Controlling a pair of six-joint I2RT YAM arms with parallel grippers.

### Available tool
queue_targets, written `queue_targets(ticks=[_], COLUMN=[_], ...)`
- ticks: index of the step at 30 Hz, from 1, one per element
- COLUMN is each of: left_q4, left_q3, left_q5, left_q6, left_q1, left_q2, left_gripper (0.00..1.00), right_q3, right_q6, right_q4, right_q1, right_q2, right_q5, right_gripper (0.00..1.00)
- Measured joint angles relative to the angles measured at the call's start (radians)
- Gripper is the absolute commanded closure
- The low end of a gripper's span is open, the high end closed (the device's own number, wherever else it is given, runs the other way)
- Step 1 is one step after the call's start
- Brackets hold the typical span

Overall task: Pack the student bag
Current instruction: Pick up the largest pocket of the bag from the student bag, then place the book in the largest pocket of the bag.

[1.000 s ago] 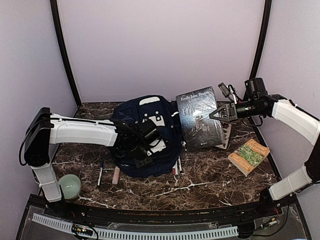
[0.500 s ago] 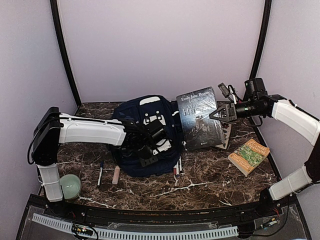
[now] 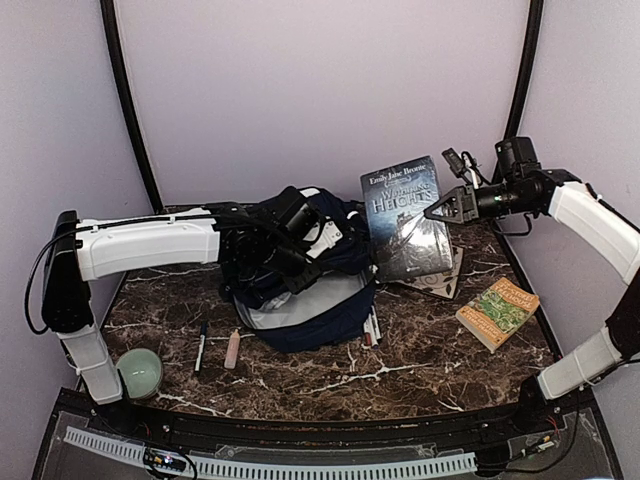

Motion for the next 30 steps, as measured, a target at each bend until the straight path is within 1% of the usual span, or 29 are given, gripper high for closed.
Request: queue_targets(ticks=[3,7,13,16,20,25,30], left_q4=[0.003,-0.004,-0.004,-0.009,-0.01,0.053,0.152], left_q3=[0.019,0.076,0.141,0.168,0.215,0.22,0.181], left_q5=[0.0,-0.031,-0.085,-0.074,-0.027,0.005,0.012], left_q6=[-0.019,-0.037,-0.058,-0.098,-0.173,-0.254,-0.283], left_q1=[0.02,0.027,0.047,0.066,0.077,0.077,0.072], left_q2=[0.0,0.001,0.002,0.017,0.042,0.049,0.047], left_gripper=[1.0,1.0,1.0,1.0,1.0,1.0,1.0], right_q3=[-0.029,-0.135,-0.237,-0.279,-0.388,-0.48,-0.537], right_q6=[0.045,0.104,0.132,0.135,0.185,0.248,0.316], right_q4=[0.017,0.044,0.055,0.075,0.153,0.219,0.304], right_q1=[0.0,0.001,0.019,0.03,0.045,0.092,0.132], right_q2=[-0.003,-0.011,-0.013,-0.016,-0.024,-0.013,-0.023], right_q5=[-0.042,-0.109,-0.18,-0.223,-0.274,-0.28,-0.274], right_gripper=[1.0,1.0,1.0,1.0,1.0,1.0,1.0])
